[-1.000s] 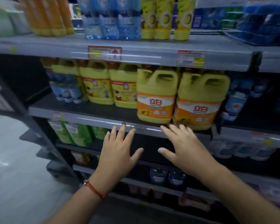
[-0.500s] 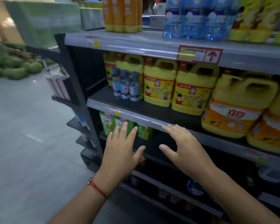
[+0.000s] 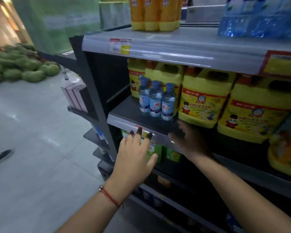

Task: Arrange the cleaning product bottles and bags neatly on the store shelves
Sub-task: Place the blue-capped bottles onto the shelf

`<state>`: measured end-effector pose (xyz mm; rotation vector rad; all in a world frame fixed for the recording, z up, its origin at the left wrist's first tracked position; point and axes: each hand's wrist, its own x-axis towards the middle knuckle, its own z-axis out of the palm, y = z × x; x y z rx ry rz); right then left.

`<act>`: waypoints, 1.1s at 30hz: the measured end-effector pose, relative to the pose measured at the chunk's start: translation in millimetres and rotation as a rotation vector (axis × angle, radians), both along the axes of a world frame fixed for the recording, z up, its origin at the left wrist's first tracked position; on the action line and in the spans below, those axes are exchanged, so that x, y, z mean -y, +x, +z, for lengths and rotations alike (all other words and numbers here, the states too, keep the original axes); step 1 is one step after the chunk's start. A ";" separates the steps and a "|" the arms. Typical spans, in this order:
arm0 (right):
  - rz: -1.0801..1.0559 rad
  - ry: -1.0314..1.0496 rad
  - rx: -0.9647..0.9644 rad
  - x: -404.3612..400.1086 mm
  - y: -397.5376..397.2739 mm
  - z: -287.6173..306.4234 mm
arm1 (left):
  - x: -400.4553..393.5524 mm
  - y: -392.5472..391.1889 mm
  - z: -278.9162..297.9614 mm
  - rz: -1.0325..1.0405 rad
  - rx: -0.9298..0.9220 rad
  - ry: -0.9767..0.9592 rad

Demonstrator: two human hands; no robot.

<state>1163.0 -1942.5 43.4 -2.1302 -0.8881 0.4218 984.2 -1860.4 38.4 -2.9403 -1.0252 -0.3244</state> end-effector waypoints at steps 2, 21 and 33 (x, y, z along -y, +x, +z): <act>-0.058 0.082 -0.023 -29.9 10.4 -6.2 | -16.4 4.7 2.1 -0.008 0.000 -0.019; -0.423 0.283 -0.395 -58.7 -59.3 36.9 | -128.0 8.0 17.6 -0.307 0.405 -1.050; -0.408 0.305 -0.436 -6.8 -200.1 43.6 | -76.7 -8.4 51.8 -0.416 0.318 -2.158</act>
